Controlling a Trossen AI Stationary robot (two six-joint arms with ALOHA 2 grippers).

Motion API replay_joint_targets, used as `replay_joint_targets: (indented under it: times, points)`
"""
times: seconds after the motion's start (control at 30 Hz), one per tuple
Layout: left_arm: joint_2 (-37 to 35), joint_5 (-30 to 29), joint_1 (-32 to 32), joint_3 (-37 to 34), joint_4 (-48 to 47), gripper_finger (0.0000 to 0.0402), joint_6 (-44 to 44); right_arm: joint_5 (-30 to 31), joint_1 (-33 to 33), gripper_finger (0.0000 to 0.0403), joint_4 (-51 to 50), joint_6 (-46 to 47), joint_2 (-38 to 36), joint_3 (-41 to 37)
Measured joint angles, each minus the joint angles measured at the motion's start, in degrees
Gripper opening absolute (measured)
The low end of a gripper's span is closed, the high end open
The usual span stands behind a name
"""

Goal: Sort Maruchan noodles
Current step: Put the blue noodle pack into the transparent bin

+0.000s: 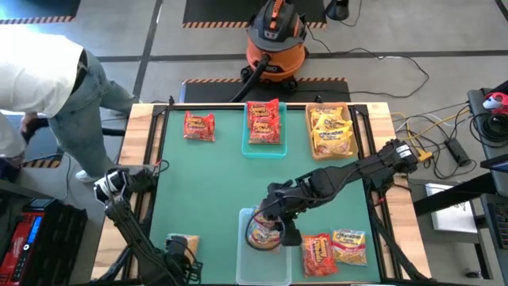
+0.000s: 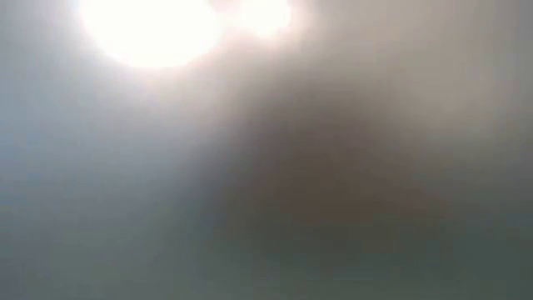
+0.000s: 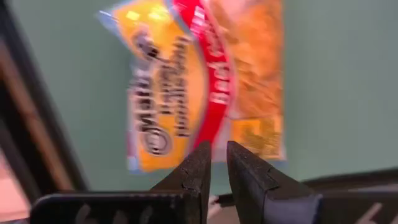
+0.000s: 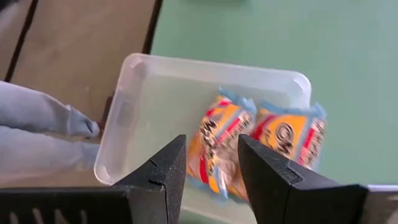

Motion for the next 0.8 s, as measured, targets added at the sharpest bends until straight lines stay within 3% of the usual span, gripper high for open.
replay_joint_targets:
  times: [0.43,0.8]
  points:
    - [4.09,3.04,0.63,-0.52,1.73,0.0036,-1.62,0.03,-3.14,0.0132,-12.49,-3.90,-3.85,1.10]
    - [4.37,2.49,5.61,-5.10,1.64,0.0036,0.79,0.34,-3.25,0.0132,-14.54,-6.18,-9.63,1.10]
